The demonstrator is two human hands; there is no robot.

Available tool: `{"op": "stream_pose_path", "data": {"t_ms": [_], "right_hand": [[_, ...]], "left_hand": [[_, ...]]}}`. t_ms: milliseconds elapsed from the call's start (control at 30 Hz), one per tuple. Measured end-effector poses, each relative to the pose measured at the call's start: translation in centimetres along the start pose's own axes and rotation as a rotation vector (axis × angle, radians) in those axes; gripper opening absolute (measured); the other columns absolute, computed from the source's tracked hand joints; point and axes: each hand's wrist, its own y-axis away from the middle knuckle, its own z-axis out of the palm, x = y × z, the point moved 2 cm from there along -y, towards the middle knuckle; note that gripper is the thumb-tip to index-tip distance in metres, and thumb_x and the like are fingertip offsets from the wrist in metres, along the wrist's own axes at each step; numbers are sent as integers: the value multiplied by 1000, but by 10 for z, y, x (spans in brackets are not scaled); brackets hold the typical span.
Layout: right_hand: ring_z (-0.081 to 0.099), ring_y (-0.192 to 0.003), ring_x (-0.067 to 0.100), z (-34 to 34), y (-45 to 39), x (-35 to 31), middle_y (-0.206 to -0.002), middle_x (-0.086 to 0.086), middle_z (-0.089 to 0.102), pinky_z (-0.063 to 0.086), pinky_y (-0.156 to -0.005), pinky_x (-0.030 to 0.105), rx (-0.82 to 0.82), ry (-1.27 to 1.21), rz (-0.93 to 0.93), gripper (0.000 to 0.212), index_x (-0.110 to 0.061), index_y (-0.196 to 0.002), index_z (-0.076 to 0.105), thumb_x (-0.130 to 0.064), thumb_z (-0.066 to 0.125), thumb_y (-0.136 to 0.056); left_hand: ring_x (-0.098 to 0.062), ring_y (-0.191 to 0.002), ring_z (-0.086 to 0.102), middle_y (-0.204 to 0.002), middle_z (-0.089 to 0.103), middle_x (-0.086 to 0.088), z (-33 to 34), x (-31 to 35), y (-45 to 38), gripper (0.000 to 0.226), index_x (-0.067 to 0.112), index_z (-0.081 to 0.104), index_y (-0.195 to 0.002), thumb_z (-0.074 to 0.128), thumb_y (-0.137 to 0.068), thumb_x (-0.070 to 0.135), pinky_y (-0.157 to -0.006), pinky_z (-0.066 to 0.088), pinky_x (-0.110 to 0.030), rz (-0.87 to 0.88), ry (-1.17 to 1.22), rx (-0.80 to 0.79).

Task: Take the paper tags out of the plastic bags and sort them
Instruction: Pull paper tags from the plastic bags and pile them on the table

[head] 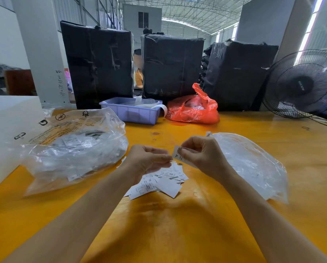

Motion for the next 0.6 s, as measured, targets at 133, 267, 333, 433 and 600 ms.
{"op": "stream_pose_path", "data": {"t_ms": [133, 267, 333, 433, 600], "right_hand": [[63, -65, 11, 0, 0, 2, -73, 2, 68, 52, -63, 28, -31, -50, 50, 4, -5, -77, 69, -6, 72, -80], [62, -64, 9, 0, 0, 5, -76, 7, 69, 49, -59, 21, -44, -86, 88, 6, -2, -80, 70, -7, 72, -80], [62, -65, 10, 0, 1, 7, -77, 10, 69, 49, -60, 21, -50, -96, 99, 8, -1, -81, 69, -8, 72, -80], [63, -69, 14, 0, 1, 8, -80, 13, 70, 50, -63, 26, -72, -109, 113, 10, 0, -84, 70, -9, 72, -81], [62, -59, 2, -1, 1, 7, -72, 6, 67, 47, -53, 14, -41, -176, 116, 6, 1, -81, 69, -4, 71, -81]], "left_hand": [[-13, -65, 72, -73, 74, -8, 0, 0, 1, 27, 6, 69, -90, 81, -66, 9, -71, 50, -26, 12, -19, 0], [-13, -65, 72, -74, 74, -8, -1, 0, 1, 26, 6, 69, -91, 80, -67, 8, -70, 50, -26, 19, -34, 2], [-13, -64, 71, -74, 74, -8, -1, 0, 1, 25, 5, 69, -92, 80, -69, 7, -69, 50, -25, 22, -44, 6], [-12, -66, 72, -78, 74, -9, -1, 0, 1, 26, 5, 68, -93, 80, -69, 8, -68, 50, -24, 25, -65, 2], [-13, -69, 72, -82, 74, -10, -1, 0, 2, 25, 7, 69, -91, 80, -69, 9, -69, 50, -24, 27, -64, -7]]}}
